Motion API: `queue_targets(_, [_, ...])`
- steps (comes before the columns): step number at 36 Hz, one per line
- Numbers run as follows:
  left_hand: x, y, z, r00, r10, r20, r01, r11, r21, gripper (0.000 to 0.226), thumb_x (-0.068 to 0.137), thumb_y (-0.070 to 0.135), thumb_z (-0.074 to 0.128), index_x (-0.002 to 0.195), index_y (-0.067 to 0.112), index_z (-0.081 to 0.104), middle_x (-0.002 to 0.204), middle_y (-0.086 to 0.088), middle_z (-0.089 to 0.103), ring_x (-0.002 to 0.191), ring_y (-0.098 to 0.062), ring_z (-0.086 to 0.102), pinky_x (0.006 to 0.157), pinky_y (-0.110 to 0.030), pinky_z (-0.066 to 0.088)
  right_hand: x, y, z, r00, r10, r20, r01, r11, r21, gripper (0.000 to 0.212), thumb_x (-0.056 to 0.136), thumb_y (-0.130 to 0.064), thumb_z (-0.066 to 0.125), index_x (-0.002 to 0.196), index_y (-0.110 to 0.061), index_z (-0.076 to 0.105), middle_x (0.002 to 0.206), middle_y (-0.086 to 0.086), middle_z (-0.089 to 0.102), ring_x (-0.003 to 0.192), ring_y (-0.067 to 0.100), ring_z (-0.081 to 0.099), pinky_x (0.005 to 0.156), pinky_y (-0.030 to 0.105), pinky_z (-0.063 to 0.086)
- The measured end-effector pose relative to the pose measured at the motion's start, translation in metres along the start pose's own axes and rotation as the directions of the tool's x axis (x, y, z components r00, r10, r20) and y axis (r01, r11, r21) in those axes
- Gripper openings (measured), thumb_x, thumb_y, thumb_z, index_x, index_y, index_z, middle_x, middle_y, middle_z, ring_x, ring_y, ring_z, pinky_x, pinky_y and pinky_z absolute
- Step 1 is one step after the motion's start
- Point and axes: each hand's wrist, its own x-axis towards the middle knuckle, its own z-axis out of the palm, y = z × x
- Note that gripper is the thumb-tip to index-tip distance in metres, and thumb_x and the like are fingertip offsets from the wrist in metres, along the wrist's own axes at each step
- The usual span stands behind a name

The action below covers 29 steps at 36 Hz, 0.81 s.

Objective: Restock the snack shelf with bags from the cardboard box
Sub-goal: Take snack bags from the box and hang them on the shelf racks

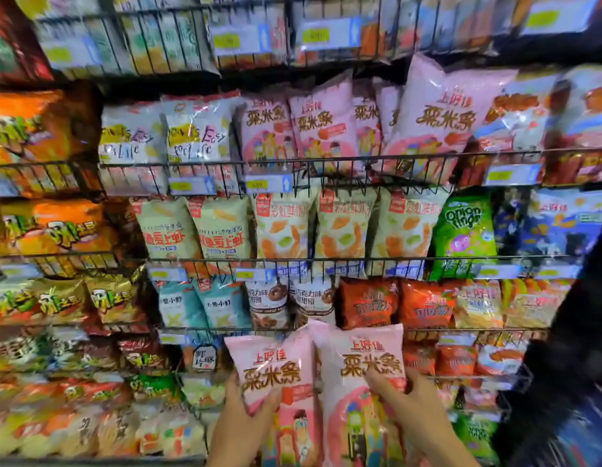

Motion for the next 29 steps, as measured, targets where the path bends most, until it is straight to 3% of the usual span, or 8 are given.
queue_targets(4, [0.005, 0.016, 0.009, 1.0, -0.015, -0.023, 0.015, 1.0, -0.014, 0.1, 0.052, 0.071, 0.085, 0.135, 0.038, 0.039, 0.111, 0.016, 0.074, 0.096, -0.01, 0.074, 0.096, -0.046, 0.055, 0.007, -0.025, -0.02, 1.0, -0.017, 0.003, 0.017, 0.999, 0.035, 0.041, 0.07, -0.04, 0.087, 0.097, -0.015, 0.071, 0.082, -0.003, 0.077, 0.077, 0.015, 0.073, 0.067, 0.032, 0.055])
queue_targets(8, [-0.005, 0.066, 0.022, 0.995, 0.062, -0.078, -0.063, 0.998, -0.01, 0.081, 0.068, 0.053, 0.085, 0.132, 0.03, 0.04, 0.109, 0.018, 0.066, 0.091, -0.006, 0.071, 0.085, -0.031, 0.056, 0.019, -0.049, -0.038, 0.996, -0.085, -0.002, 0.085, 0.996, 0.041, 0.052, 0.061, -0.051, 0.088, 0.097, -0.018, 0.07, 0.09, -0.004, 0.077, 0.085, 0.017, 0.072, 0.081, 0.037, 0.054])
queue_targets(14, [0.023, 0.096, 0.02, 0.979, 0.155, -0.13, -0.152, 0.988, 0.034, 0.094, 0.054, 0.081, 0.074, 0.129, 0.044, 0.031, 0.107, 0.032, 0.061, 0.1, -0.006, 0.065, 0.104, -0.046, 0.049, 0.03, -0.087, -0.053, 0.98, -0.187, -0.061, 0.191, 0.979, 0.067, 0.042, 0.07, -0.044, 0.085, 0.099, -0.017, 0.071, 0.088, -0.002, 0.077, 0.082, 0.017, 0.071, 0.069, 0.032, 0.051])
queue_targets(19, [0.026, 0.154, 0.014, 0.949, 0.289, -0.129, -0.289, 0.957, 0.019, 0.051, 0.083, 0.042, 0.076, 0.12, 0.04, 0.04, 0.106, 0.021, 0.064, 0.097, 0.0, 0.064, 0.078, -0.022, 0.05, 0.035, -0.121, -0.064, 0.961, -0.263, -0.087, 0.269, 0.96, 0.073, 0.05, 0.069, -0.049, 0.083, 0.104, -0.018, 0.066, 0.095, -0.002, 0.072, 0.086, 0.017, 0.067, 0.075, 0.035, 0.049])
queue_targets(21, [0.032, 0.179, 0.007, 0.928, 0.344, -0.143, -0.34, 0.939, 0.054, 0.072, 0.084, 0.048, 0.072, 0.141, 0.029, 0.032, 0.125, 0.015, 0.06, 0.104, -0.006, 0.064, 0.081, -0.02, 0.05, 0.034, -0.136, -0.067, 0.954, -0.279, -0.107, 0.289, 0.953, 0.089, 0.046, 0.072, -0.044, 0.083, 0.104, -0.016, 0.065, 0.092, -0.003, 0.07, 0.083, 0.016, 0.065, 0.064, 0.029, 0.047])
queue_targets(23, [0.038, 0.203, -0.004, 0.91, 0.381, -0.164, -0.371, 0.924, 0.09, 0.102, 0.076, 0.064, 0.069, 0.154, 0.026, 0.015, 0.144, 0.001, 0.053, 0.118, -0.019, 0.061, 0.099, -0.036, 0.051, 0.036, -0.146, -0.069, 0.942, -0.311, -0.128, 0.323, 0.941, 0.095, 0.047, 0.073, -0.044, 0.082, 0.105, -0.015, 0.065, 0.091, -0.004, 0.07, 0.082, 0.016, 0.066, 0.06, 0.026, 0.046])
queue_targets(27, [0.053, 0.253, -0.027, 0.82, 0.537, -0.196, -0.527, 0.843, 0.104, 0.071, 0.087, 0.047, 0.071, 0.143, 0.03, 0.029, 0.115, 0.019, 0.063, 0.098, -0.003, 0.065, 0.074, -0.017, 0.049, 0.038, -0.16, -0.066, 0.938, -0.322, -0.131, 0.335, 0.937, 0.102, 0.047, 0.076, -0.042, 0.08, 0.108, -0.012, 0.065, 0.091, -0.003, 0.07, 0.081, 0.017, 0.065, 0.058, 0.025, 0.045])
queue_targets(29, [0.065, 0.283, -0.038, 0.778, 0.59, -0.214, -0.578, 0.807, 0.123, 0.083, 0.085, 0.054, 0.07, 0.148, 0.031, 0.023, 0.119, 0.018, 0.062, 0.105, -0.01, 0.064, 0.084, -0.025, 0.05, 0.041, -0.164, -0.063, 0.924, -0.346, -0.165, 0.36, 0.93, 0.067, 0.052, 0.072, -0.043, 0.081, 0.11, -0.011, 0.067, 0.084, -0.005, 0.073, 0.076, 0.016, 0.065, 0.057, 0.025, 0.045])
